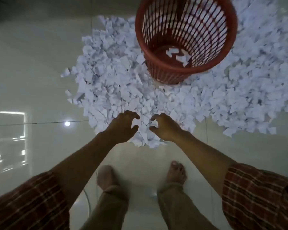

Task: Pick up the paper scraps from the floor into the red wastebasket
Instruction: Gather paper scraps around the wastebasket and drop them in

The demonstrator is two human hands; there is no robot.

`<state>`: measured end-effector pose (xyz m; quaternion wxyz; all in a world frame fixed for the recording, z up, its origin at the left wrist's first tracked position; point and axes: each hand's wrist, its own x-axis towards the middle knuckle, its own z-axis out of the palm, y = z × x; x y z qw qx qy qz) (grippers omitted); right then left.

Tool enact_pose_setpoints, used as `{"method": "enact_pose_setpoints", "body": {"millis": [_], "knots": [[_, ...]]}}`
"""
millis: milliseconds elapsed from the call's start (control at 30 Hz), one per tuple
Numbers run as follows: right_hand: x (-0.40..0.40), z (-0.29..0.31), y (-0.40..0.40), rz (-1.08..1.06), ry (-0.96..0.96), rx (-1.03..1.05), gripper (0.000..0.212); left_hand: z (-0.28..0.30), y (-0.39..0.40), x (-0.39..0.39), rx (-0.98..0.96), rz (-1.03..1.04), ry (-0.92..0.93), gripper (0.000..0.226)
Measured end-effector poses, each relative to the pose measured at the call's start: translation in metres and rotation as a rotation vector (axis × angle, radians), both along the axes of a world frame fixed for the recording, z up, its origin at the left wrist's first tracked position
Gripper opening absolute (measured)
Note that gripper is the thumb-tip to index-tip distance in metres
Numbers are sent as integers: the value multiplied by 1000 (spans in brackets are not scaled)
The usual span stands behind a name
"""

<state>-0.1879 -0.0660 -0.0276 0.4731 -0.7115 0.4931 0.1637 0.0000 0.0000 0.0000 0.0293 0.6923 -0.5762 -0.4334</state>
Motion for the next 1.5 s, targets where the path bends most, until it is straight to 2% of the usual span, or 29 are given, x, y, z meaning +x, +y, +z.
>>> {"method": "enact_pose_setpoints", "body": {"millis": [133, 267, 367, 433, 567, 667, 833, 967, 1133, 1333, 1500], "knots": [[1, -76, 7, 139, 82, -149, 70, -78, 14, 5, 18, -206, -203, 53], [-2, -151, 19, 288, 144, -334, 108, -148, 28, 16, -21, -299, -304, 69], [8, -198, 23, 385, 107, -498, 122, -190, 30, 28, -58, -356, -352, 81], [21, -222, 21, 396, 51, -603, 118, -214, 27, 37, -135, -390, -375, 85], [28, -242, -3, 377, -1, -709, 94, -243, 10, 50, -214, -361, -404, 83], [24, -240, -18, 420, -20, -722, 79, -241, 4, 56, -269, -401, -434, 84], [30, -224, -35, 501, -49, -706, 68, -216, -12, 71, -328, -508, -497, 86], [29, -215, -35, 484, -36, -760, 80, -205, -14, 76, -301, -409, -551, 97], [13, -215, -23, 583, -22, -841, 105, -210, 4, 80, -333, -576, -628, 95], [11, -212, -25, 558, 55, -679, 117, -205, 13, 81, -327, -579, -644, 90], [34, -220, -17, 549, 63, -582, 115, -198, 11, 76, -385, -575, -640, 84]]}}
